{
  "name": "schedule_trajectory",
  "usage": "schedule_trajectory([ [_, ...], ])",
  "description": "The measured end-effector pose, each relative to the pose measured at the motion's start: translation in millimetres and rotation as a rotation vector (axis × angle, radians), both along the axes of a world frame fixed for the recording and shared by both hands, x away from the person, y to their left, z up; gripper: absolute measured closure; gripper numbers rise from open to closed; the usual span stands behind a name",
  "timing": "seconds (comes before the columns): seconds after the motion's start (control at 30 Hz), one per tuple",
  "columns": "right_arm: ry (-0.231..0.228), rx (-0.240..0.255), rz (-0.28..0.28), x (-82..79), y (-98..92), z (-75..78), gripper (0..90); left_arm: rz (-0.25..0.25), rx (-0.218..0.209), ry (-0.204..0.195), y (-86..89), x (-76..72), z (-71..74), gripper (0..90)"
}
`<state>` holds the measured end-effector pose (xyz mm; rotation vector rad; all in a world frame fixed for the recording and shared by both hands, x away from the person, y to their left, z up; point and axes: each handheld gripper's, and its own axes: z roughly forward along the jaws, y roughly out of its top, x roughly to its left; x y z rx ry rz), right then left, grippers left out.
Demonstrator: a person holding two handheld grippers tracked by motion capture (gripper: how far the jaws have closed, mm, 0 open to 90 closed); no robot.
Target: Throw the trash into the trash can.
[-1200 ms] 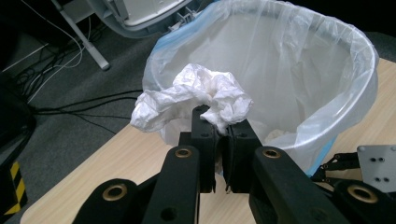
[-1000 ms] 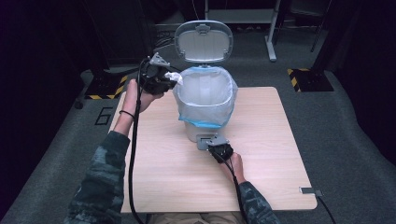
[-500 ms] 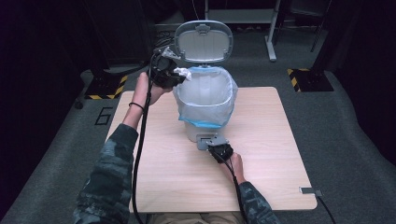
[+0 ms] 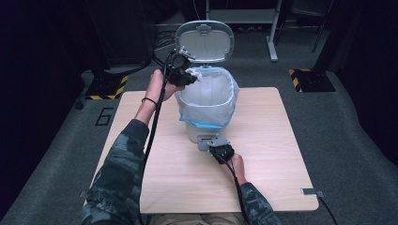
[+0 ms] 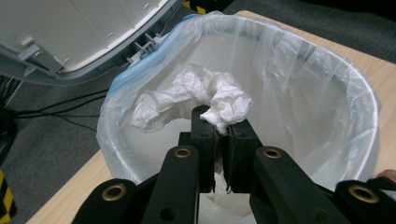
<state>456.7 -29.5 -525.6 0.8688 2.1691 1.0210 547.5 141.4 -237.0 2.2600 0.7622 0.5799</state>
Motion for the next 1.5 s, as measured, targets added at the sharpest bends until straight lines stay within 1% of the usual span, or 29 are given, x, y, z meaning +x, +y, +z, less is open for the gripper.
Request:
schedule_trajectory([
  [0.03,0.0,0.0,0.0,0.0,0.0,0.0,90.0,-0.002,0.006,0.01,-2.0,1.0,-0.3,83.6],
  [0.27,0.0,0.0,0.0,0.0,0.0,0.0,90.0,-0.01,0.025,0.035,-14.3,8.4,-4.3,83.5],
  [0.37,0.0,0.0,0.0,0.0,0.0,0.0,90.0,-0.011,0.027,0.044,-17.5,11.0,-5.7,83.4],
  [0.4,0.0,-0.001,0.0,0.0,0.0,0.0,90.0,-0.011,0.028,0.052,-18.3,11.6,-6.0,83.4],
  [0.5,-0.001,-0.001,0.001,0.1,0.0,0.0,90.0,-0.014,0.019,0.069,-21.9,14.7,-7.8,83.4],
  [0.6,-0.001,-0.002,0.001,0.1,0.0,0.0,90.0,-0.013,0.035,0.076,-28.0,18.1,-10.6,83.2],
  [0.7,0.0,0.001,0.0,0.0,-0.1,0.0,90.0,-0.015,0.032,0.093,-32.0,22.2,-13.2,82.4],
  [0.8,0.0,0.001,0.0,0.0,0.0,0.0,90.0,0.003,0.016,0.101,-34.1,25.1,-15.9,81.5],
  [0.83,0.0,0.001,0.0,0.0,0.0,0.0,90.0,0.01,0.013,0.105,-34.5,26.0,-16.4,78.9],
  [0.87,0.0,0.001,0.0,0.0,-0.1,0.0,90.0,0.032,0.014,0.109,-35.0,26.8,-16.7,71.2],
  [0.93,0.001,0.0,0.001,0.1,-0.2,0.1,90.0,0.06,0.008,0.108,-34.3,27.8,-17.0,44.3],
  [0.97,0.002,0.001,0.001,0.1,-0.2,0.1,90.0,0.064,0.003,0.109,-33.3,27.3,-16.7,34.9],
  [1.0,0.003,0.001,0.001,0.1,-0.3,0.1,90.0,0.065,-0.002,0.11,-31.8,26.2,-15.9,22.5],
  [1.03,0.003,0.001,0.001,0.1,-0.3,0.1,90.0,0.058,-0.007,0.112,-30.0,24.6,-14.9,22.5],
  [1.13,0.004,0.002,0.001,0.2,-0.3,0.1,90.0,0.058,-0.022,0.105,-25.8,17.5,-13.4,14.5],
  [1.23,0.006,0.006,0.0,0.3,-0.1,-0.1,90.0,0.055,-0.026,0.077,-20.6,7.7,-13.0,12.7],
  [1.3,0.006,0.007,0.001,0.4,-0.1,-0.1,90.0,0.055,-0.043,0.08,-16.1,4.0,-13.3,10.1],
  [1.43,0.01,0.009,0.0,0.5,-0.3,0.0,90.0,0.065,-0.061,0.043,-3.8,-5.9,-13.9,8.8],
  [1.47,0.009,0.008,0.0,0.6,-0.6,0.1,90.0,0.067,-0.074,0.046,0.0,-8.8,-15.0,8.4],
  [1.5,0.009,0.008,0.001,0.6,-0.5,0.1,90.0,0.069,-0.076,0.038,3.5,-11.6,-15.6,8.1],
])
